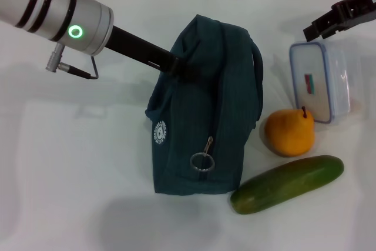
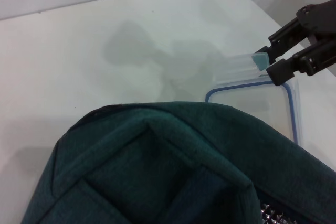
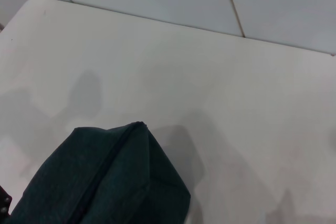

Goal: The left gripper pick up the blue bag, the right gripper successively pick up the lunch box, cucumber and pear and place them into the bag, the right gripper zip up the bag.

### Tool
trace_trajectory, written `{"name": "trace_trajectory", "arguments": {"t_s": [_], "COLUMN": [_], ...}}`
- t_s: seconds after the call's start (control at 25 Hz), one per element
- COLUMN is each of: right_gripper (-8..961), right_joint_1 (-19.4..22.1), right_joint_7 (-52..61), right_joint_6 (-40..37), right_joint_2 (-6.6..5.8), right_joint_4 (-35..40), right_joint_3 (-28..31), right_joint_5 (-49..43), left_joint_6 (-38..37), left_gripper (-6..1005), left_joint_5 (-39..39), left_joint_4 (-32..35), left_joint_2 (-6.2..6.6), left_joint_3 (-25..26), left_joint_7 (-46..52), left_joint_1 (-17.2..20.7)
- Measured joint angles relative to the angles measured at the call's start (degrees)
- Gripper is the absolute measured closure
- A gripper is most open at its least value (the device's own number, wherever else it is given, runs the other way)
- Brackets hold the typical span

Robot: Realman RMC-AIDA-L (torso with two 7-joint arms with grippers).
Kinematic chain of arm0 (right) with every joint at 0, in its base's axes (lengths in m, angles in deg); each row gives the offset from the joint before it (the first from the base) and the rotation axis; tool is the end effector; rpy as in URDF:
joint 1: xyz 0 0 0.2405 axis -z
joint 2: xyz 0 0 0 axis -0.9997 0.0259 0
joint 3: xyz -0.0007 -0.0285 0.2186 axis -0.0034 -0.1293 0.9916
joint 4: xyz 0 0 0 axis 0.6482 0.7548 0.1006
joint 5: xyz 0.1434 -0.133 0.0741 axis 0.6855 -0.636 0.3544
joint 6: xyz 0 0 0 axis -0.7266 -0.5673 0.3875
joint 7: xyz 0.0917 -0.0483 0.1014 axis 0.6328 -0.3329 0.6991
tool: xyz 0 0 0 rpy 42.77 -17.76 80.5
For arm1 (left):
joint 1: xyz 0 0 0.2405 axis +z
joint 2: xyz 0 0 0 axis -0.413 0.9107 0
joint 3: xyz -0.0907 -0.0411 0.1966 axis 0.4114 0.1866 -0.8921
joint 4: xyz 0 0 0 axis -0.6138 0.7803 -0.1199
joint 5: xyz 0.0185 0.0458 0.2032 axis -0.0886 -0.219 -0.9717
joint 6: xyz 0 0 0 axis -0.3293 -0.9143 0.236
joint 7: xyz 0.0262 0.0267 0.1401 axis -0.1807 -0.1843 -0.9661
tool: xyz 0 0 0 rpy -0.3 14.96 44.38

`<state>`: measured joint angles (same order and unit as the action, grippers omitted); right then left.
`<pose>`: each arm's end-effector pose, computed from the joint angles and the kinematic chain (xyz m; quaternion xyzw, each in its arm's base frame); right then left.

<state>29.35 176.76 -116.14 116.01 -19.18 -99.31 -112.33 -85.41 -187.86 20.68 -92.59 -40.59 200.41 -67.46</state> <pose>0.1224 0.4174 0.0782 -0.8828 0.4474 -0.0164 0.1425 -0.1386 0.3580 0.0219 -0.9166 -0.3930 -0.0468 0.0571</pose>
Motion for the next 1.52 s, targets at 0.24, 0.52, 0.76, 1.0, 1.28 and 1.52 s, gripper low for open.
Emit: {"name": "trace_trajectory", "arguments": {"t_s": [0.24, 0.52, 0.76, 1.0, 1.28, 1.52], "right_gripper": [604, 619, 647, 675, 837, 871], "right_joint_1": [0.02, 0.02, 0.02, 0.02, 0.02, 0.69], "right_joint_7": [0.00, 0.00, 0.00, -0.04, -0.16, -0.17], "right_joint_6": [1.02, 1.85, 2.24, 2.56, 2.58, 2.60], "right_joint_2": [0.00, -0.02, 0.55, 1.01, 1.30, 1.26], "right_joint_4": [0.00, -0.42, -0.66, -0.76, -0.31, -0.24], "right_joint_3": [-0.01, -0.10, -0.28, -0.78, -0.80, -0.80], "right_joint_5": [-0.01, -0.08, -0.10, -0.11, -0.04, -0.01], "left_joint_6": [0.02, 0.02, 0.16, 0.19, 0.20, 0.19], "left_gripper": [955, 955, 955, 955, 955, 955], "left_joint_5": [0.00, 0.00, 0.00, 0.00, 0.00, 0.00], "left_joint_4": [0.00, 0.00, 0.00, 0.00, -0.04, -0.08], "left_joint_2": [0.00, 0.00, 0.00, 0.00, 0.00, 0.00], "left_joint_3": [-0.09, -0.06, -0.03, 0.08, -0.02, 0.11], "left_joint_7": [-0.01, 0.00, -0.35, -0.69, -0.76, -0.79], "left_joint_1": [-0.01, -0.11, -0.18, -0.12, 0.00, 0.00]}}
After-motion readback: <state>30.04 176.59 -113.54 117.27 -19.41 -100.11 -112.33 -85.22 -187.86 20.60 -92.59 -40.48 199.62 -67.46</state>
